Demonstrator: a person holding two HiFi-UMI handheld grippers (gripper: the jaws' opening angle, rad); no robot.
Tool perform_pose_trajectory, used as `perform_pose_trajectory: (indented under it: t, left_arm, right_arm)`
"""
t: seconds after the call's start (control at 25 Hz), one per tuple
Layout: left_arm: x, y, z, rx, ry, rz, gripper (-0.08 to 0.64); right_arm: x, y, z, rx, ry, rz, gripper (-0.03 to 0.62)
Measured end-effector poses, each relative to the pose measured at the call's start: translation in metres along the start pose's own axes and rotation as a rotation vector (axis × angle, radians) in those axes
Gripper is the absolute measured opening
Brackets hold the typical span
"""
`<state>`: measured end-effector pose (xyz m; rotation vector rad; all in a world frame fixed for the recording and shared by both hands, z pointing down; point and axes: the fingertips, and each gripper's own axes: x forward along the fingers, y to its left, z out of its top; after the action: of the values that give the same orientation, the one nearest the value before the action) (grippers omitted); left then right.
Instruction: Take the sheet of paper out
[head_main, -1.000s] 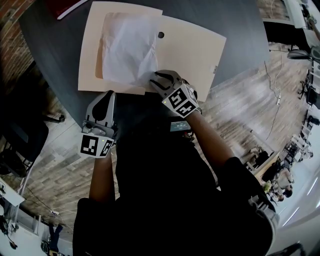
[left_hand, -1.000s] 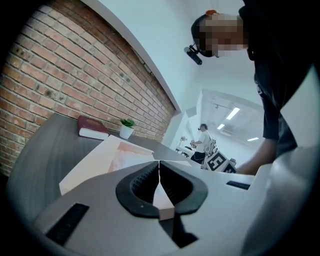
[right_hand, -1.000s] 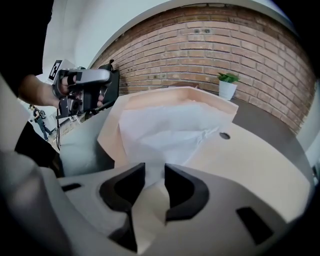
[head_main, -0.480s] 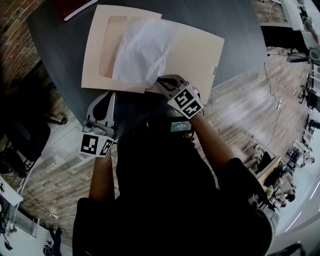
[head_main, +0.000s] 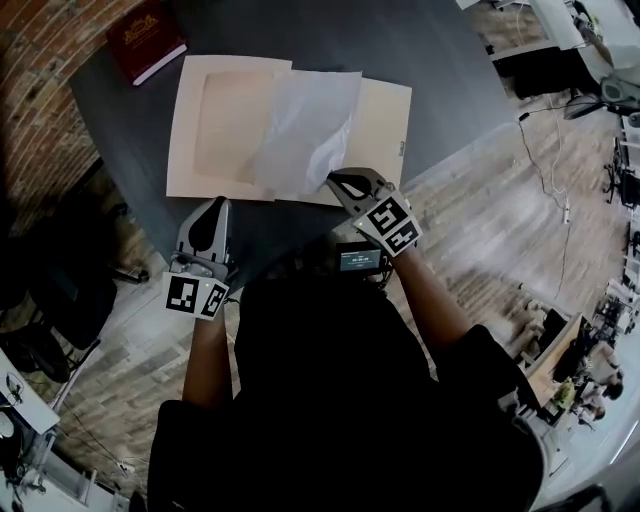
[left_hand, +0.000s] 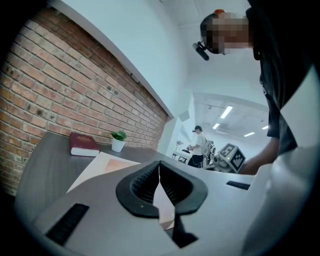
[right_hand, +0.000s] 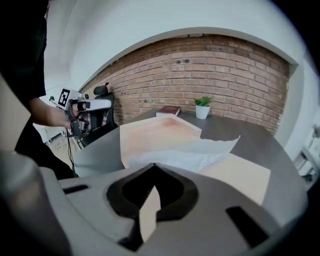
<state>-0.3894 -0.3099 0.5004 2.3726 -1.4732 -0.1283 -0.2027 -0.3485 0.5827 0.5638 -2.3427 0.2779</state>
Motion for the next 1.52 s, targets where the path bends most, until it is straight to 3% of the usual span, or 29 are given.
perform_pose_trajectory:
  t: [0.4,0.88,1.24,1.52]
  left_arm:
    - [-0.009,-0.085,0.031,0.131,-0.05,-0.004,-0.003]
    - [-0.065,-0.229,0.053,0.252,-0.152,0.001,-0.003]
    - [-0.117,-0.317,0.041,0.287,-0.141,-0.018,-0.003]
    - [-0.151,-0.352,0.016,0.255,-0.103,-0.045,-0.003]
  right_arm:
    - [-0.107,-0.008,0.017,-0.04,-0.22,-0.078,0.002]
    - [-0.243,0.033,-0.029,-0.062,-0.412,-0.102,0.002]
    - [-0.329,0.077,-0.074,-0.037,-0.509,-0.131,0.002]
    - [-0.373,0.114,-0.107,0.011,-0.537,-0.166,0.002]
